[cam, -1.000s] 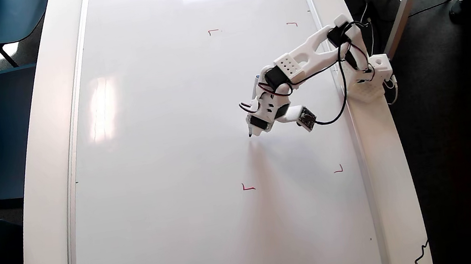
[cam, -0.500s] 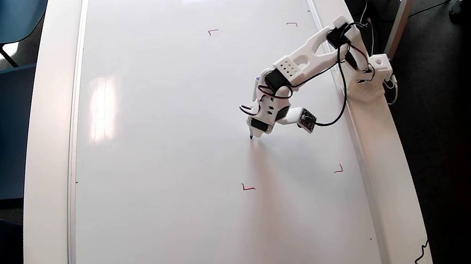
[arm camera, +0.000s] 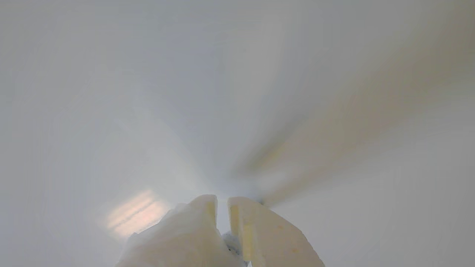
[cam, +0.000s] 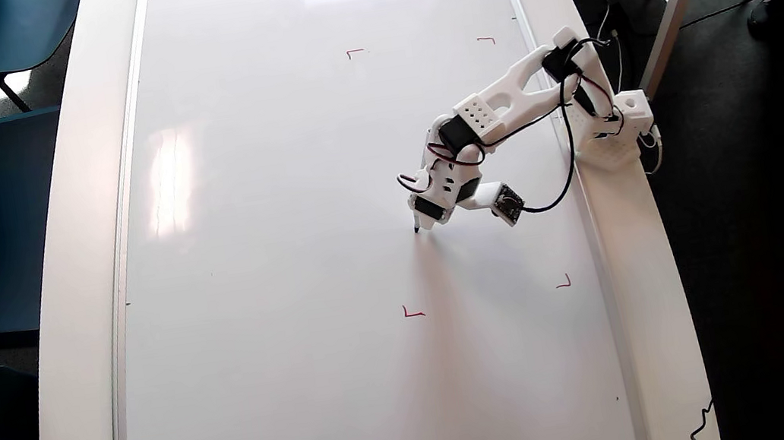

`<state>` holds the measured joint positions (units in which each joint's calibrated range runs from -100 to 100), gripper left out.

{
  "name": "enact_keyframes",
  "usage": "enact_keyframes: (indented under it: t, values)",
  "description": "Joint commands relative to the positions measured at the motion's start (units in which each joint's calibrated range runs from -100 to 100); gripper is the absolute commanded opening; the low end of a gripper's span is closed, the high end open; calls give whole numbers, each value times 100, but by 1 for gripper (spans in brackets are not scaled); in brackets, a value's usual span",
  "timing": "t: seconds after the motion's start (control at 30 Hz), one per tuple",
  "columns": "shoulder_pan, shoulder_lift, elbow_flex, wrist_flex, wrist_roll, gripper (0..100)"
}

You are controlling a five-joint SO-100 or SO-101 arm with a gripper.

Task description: Draw on a whiteboard a robot head using a pen attached to the gripper

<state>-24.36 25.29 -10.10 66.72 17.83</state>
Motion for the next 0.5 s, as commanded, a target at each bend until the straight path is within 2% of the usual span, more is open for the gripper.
enact_keyframes:
  t: [0.0, 0.47]
  values:
    - [-6, -67, 61, 235, -73, 2]
    - [-21, -361, 905, 478, -89, 2]
